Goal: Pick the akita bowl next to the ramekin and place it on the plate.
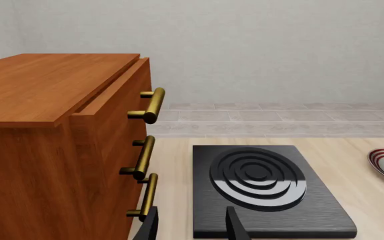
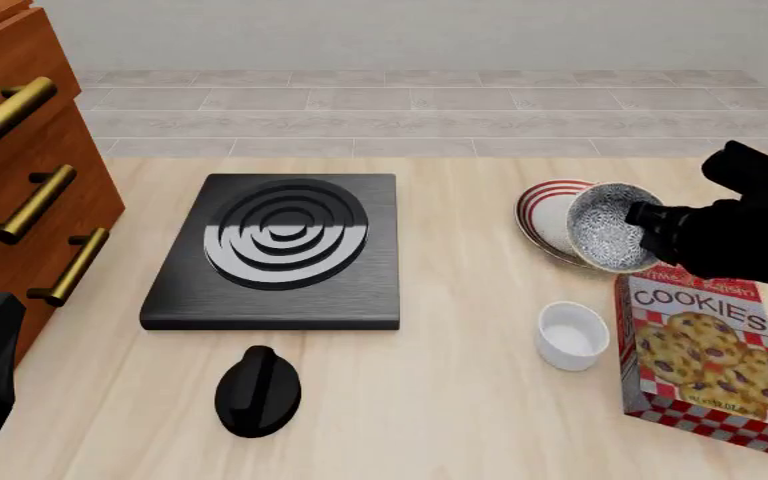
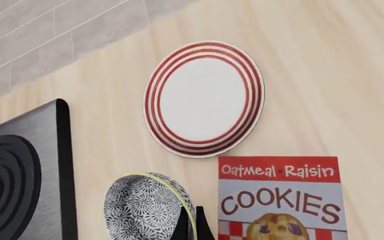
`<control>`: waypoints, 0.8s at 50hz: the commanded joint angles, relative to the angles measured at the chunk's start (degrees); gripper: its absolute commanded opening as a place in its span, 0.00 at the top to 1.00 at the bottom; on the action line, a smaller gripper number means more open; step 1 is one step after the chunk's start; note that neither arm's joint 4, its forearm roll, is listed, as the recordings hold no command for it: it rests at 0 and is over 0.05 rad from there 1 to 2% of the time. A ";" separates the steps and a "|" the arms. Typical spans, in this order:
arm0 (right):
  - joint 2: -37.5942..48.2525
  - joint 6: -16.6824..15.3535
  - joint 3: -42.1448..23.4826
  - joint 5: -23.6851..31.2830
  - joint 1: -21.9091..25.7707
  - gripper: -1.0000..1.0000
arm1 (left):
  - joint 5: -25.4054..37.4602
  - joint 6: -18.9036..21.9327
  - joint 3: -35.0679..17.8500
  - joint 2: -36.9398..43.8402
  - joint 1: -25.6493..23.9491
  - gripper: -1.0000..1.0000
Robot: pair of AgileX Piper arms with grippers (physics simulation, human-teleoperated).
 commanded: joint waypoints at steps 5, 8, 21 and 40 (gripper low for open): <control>3.99 -1.13 -1.43 -3.06 -3.00 1.00 | 0.00 0.00 0.00 0.00 0.00 0.00; 5.23 -1.09 -1.81 -3.85 -3.52 1.00 | 0.00 0.00 0.00 0.00 0.00 0.00; 8.91 -0.91 -4.22 -4.98 -4.76 1.00 | 0.00 0.00 0.00 0.00 0.00 0.00; 13.18 -1.87 -6.14 -7.19 -5.46 1.00 | 0.00 0.00 0.00 0.00 0.00 0.00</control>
